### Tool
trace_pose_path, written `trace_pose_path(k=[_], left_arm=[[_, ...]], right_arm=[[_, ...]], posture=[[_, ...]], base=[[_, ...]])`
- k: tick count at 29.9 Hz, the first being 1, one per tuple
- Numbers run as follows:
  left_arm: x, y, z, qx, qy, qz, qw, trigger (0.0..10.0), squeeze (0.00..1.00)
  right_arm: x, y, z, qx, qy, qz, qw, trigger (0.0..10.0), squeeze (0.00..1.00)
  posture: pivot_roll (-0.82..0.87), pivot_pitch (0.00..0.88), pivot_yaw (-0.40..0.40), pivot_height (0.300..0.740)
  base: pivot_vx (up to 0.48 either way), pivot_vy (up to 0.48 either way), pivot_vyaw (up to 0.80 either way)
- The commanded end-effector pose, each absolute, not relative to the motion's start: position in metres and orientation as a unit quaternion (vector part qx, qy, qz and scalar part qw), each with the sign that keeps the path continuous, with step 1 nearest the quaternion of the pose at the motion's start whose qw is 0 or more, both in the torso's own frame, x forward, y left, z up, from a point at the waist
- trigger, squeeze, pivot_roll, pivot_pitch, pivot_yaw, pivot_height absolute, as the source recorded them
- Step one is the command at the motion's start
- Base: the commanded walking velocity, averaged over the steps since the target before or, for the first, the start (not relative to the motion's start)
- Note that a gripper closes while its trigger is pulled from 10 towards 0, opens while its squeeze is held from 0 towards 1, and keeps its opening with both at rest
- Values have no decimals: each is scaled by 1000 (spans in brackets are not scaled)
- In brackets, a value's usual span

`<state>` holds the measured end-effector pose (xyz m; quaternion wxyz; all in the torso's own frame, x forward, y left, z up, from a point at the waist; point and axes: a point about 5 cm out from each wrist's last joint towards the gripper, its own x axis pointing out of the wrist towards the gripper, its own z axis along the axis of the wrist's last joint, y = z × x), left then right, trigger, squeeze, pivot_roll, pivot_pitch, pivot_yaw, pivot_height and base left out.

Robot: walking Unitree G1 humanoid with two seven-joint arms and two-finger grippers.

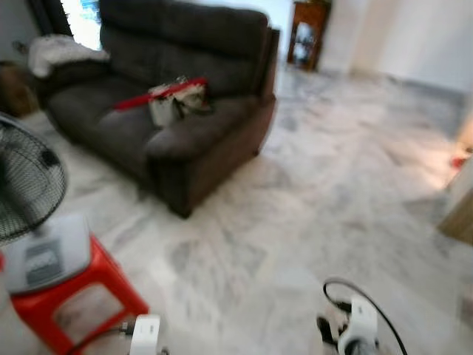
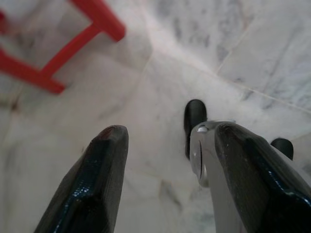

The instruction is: Picking trash to rubbish bin

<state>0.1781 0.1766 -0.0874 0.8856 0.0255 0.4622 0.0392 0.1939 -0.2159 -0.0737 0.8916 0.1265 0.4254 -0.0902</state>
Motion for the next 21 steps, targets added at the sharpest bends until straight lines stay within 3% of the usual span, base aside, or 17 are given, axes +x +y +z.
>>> trace_pose_path(k=[1, 21], left_arm=[[173, 176, -90, 29, 473, 37, 880, 10000, 0], [170, 175, -92, 32, 478, 34, 877, 10000, 0]], right_arm=[[195, -217, -73, 124, 423, -90, 893, 10000, 0], [192, -220, -74, 117, 427, -87, 892, 10000, 0]], posture=[[-38, 0, -13, 740], [-24, 0, -28, 740]], base=[[0, 0, 800], [0, 0, 800]])
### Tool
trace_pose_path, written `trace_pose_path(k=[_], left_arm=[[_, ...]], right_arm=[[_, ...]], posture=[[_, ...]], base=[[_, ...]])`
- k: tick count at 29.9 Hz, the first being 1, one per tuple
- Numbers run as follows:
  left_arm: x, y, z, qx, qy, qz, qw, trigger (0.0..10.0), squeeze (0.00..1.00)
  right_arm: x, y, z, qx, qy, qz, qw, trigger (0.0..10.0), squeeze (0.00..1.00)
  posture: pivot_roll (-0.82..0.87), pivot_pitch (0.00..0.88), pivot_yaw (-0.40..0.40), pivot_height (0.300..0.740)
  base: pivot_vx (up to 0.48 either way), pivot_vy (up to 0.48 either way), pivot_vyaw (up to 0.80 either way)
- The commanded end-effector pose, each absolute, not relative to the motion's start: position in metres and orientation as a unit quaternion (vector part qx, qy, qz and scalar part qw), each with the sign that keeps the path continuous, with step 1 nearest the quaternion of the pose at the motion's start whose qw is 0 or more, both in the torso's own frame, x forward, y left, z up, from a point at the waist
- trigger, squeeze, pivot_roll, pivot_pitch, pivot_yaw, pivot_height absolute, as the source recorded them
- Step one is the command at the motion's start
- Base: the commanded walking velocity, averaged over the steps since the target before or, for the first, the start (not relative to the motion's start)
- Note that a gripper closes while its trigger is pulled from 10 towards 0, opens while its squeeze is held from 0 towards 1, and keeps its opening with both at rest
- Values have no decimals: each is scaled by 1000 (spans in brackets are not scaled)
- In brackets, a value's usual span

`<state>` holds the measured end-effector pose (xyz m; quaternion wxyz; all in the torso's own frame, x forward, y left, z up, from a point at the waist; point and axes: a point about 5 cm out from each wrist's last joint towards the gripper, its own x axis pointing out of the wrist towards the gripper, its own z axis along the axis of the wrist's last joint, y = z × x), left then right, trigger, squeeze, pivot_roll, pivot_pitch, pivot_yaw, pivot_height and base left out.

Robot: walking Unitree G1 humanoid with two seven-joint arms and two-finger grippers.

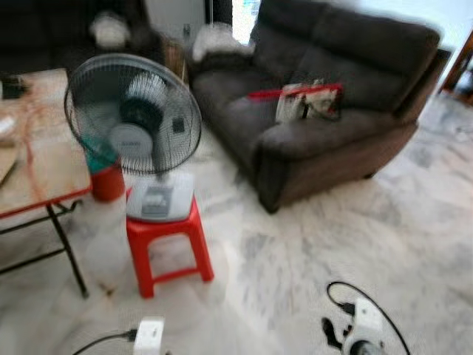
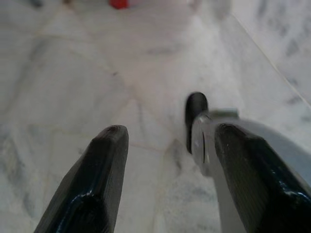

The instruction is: Picking trash to rubbish bin

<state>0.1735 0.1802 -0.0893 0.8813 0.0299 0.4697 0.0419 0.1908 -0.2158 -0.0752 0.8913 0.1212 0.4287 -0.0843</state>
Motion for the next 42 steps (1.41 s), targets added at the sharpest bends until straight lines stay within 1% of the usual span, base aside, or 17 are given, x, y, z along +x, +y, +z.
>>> trace_pose_path(k=[1, 27, 33, 35, 36, 39, 40, 42], left_arm=[[170, 175, -92, 31, 478, 35, 877, 10000, 0], [164, 171, -94, 31, 480, 35, 876, 10000, 0], [161, 174, -95, 35, 476, 46, 877, 10000, 0], [163, 180, -92, 49, 458, 59, 885, 10000, 0], [165, 187, -89, 57, 436, 82, 895, 10000, 0], [165, 192, -87, 63, 420, 97, 900, 10000, 0], [166, 195, -85, 67, 406, 110, 905, 10000, 0], [171, 209, -75, 76, 347, 150, 923, 10000, 0]], right_arm=[[192, -220, -74, 117, 428, -87, 892, 10000, 0], [195, -221, -72, 111, 426, -83, 894, 10000, 0], [195, -221, -72, 111, 425, -82, 895, 10000, 0], [195, -221, -72, 108, 425, -78, 895, 10000, 0], [197, -221, -70, 104, 421, -72, 898, 10000, 0], [200, -222, -69, 99, 416, -67, 901, 10000, 0], [203, -223, -67, 99, 409, -65, 905, 10000, 0], [215, -228, -57, 90, 378, -63, 919, 10000, 0]], posture=[[-23, 0, -31, 740], [-23, 0, -44, 740], [-23, 0, -44, 740], [-22, 0, -44, 740], [-12, 0, -45, 740], [-12, 0, -45, 740], [-12, 0, -45, 740], [-5, 0, -48, 740]], base=[[0, 0, 800], [0, 0, 800], [0, 0, 800], [0, 0, 800], [0, 0, 800], [0, 0, 644], [0, 0, 0], [0, 0, 0]])
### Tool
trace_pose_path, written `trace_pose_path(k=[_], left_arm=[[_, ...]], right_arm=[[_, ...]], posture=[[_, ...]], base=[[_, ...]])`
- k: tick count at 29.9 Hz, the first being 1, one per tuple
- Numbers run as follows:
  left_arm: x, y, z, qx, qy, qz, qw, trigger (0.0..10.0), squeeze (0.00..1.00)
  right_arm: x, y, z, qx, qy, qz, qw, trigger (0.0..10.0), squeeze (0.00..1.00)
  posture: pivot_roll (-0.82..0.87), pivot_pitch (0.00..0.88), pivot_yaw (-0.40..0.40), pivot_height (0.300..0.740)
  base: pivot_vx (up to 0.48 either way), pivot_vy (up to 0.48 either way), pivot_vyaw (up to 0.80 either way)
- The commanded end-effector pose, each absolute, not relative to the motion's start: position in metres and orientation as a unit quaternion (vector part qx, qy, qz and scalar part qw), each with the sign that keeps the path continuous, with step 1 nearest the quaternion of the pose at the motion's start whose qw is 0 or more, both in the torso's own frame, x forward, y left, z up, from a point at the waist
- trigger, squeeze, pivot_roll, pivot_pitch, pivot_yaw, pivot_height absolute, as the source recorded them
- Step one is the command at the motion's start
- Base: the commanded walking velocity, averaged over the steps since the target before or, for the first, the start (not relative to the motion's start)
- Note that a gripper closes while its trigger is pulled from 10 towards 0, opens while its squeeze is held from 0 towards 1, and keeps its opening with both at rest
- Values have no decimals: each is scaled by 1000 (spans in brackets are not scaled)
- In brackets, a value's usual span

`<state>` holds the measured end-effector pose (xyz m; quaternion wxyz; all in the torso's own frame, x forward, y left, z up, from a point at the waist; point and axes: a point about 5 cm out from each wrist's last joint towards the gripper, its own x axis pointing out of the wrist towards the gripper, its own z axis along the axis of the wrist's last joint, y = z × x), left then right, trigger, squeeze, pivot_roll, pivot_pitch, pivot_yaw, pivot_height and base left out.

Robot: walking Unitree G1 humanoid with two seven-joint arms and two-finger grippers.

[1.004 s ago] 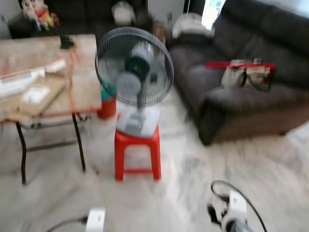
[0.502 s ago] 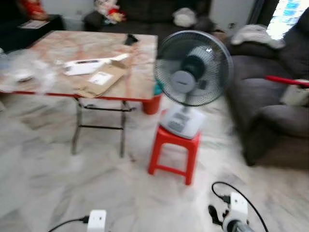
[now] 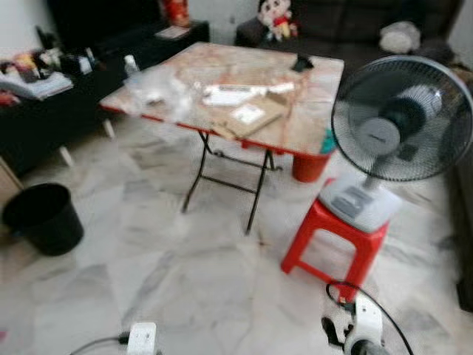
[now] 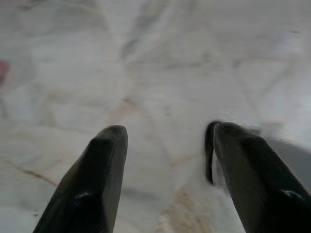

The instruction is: Picking trash to rubbish bin

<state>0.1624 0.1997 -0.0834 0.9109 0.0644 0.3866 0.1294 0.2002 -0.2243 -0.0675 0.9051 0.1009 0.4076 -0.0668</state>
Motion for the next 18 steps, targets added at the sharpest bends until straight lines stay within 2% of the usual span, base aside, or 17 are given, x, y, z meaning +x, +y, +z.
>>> trace_pose_path(k=[1, 2, 3, 6, 7, 12, 13, 18], left_arm=[[176, 217, -64, 79, 295, 167, 937, 10000, 0], [176, 217, -64, 79, 295, 167, 937, 10000, 0], [185, 224, -47, 89, 223, 179, 954, 10000, 0], [201, 226, -17, 110, 133, 169, 970, 10000, 0], [212, 223, 5, 121, 74, 156, 978, 10000, 0], [251, 205, 63, 132, -48, 123, 982, 10000, 0], [267, 196, 80, 122, -81, 114, 983, 10000, 0], [290, 183, 94, 102, -92, 106, 985, 10000, 0]], right_arm=[[227, -233, -47, 84, 346, -61, 932, 10000, 0], [227, -233, -47, 84, 346, -61, 932, 10000, 0], [243, -237, -33, 70, 306, -48, 948, 10000, 0], [264, -238, -13, 61, 252, -26, 966, 10000, 0], [277, -237, 0, 56, 218, -10, 974, 10000, 0], [314, -221, 41, 67, 119, 27, 990, 10000, 0], [325, -212, 53, 72, 91, 40, 992, 10000, 0], [335, -199, 64, 73, 68, 49, 994, 10000, 0]], posture=[[-5, 0, -48, 740], [-5, 0, -48, 740], [13, 0, -55, 740], [18, 0, -58, 740], [20, 0, -59, 740], [13, 0, -59, 740], [11, 0, -60, 740], [8, 0, -56, 740]], base=[[0, 0, 0], [0, 0, 0], [0, 0, 0], [0, 0, 0], [0, 0, 0], [0, 0, 0], [0, 0, 0], [0, 0, 0]])
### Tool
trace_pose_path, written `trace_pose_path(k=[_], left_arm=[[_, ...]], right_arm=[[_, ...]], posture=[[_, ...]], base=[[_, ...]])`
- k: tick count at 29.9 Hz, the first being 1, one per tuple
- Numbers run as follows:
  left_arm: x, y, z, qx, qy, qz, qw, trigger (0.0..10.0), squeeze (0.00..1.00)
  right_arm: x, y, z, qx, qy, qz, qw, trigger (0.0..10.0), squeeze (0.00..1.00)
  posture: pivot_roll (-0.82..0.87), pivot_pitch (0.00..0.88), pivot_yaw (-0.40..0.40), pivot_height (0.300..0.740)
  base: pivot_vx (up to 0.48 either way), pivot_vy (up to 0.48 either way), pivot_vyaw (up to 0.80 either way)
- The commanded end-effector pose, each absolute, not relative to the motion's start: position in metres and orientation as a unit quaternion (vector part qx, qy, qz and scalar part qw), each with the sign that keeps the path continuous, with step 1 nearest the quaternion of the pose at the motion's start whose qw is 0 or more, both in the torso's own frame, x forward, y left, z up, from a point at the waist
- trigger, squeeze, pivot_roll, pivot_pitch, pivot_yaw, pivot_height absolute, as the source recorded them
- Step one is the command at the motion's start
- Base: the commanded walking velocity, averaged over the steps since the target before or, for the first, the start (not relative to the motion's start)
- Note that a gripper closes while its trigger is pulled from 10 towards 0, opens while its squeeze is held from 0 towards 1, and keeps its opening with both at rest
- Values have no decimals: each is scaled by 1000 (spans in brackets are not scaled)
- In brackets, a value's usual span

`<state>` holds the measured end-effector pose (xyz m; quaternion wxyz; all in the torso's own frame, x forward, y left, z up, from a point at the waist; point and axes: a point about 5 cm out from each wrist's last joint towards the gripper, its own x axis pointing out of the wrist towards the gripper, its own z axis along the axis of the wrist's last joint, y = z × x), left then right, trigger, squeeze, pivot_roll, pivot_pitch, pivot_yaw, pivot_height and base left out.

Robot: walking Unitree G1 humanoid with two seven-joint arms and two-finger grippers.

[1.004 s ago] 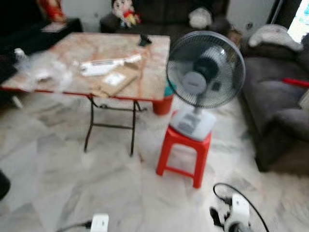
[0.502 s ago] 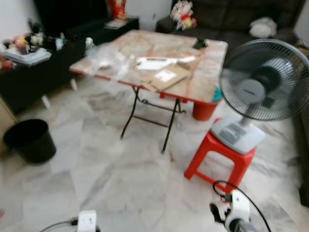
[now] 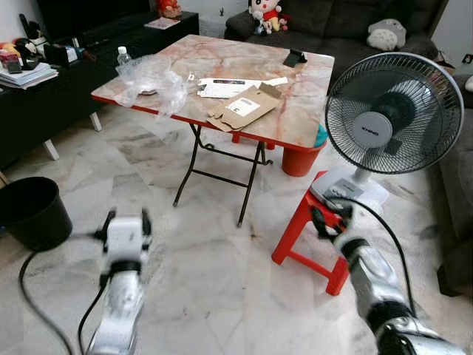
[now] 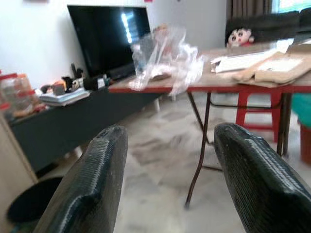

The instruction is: Picking trash to rubbish bin

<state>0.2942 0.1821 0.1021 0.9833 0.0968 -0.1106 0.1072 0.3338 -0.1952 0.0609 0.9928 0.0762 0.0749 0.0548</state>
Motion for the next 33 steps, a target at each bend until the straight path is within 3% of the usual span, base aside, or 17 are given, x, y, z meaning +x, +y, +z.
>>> trace_pose_path(k=[1, 9, 27, 33], left_arm=[[300, 178, 95, 99, -77, 106, 986, 10000, 0], [333, 155, 116, 71, -86, 91, 990, 10000, 0], [325, 153, 101, 69, -64, 91, 991, 10000, 0], [326, 153, 100, 70, -61, 87, 992, 10000, 0]], right_arm=[[338, -192, 67, 78, 60, 53, 994, 10000, 0], [348, -166, 83, 66, 24, 96, 993, 10000, 0], [351, -158, 89, 63, 11, 116, 991, 10000, 0], [354, -156, 93, 88, 7, 114, 990, 10000, 0]], posture=[[8, 0, -54, 740], [-5, 0, -62, 740], [-2, 0, -64, 740], [-1, 0, -60, 740]], base=[[0, 0, 0], [0, 0, 485], [0, 0, 799], [0, 0, 0]])
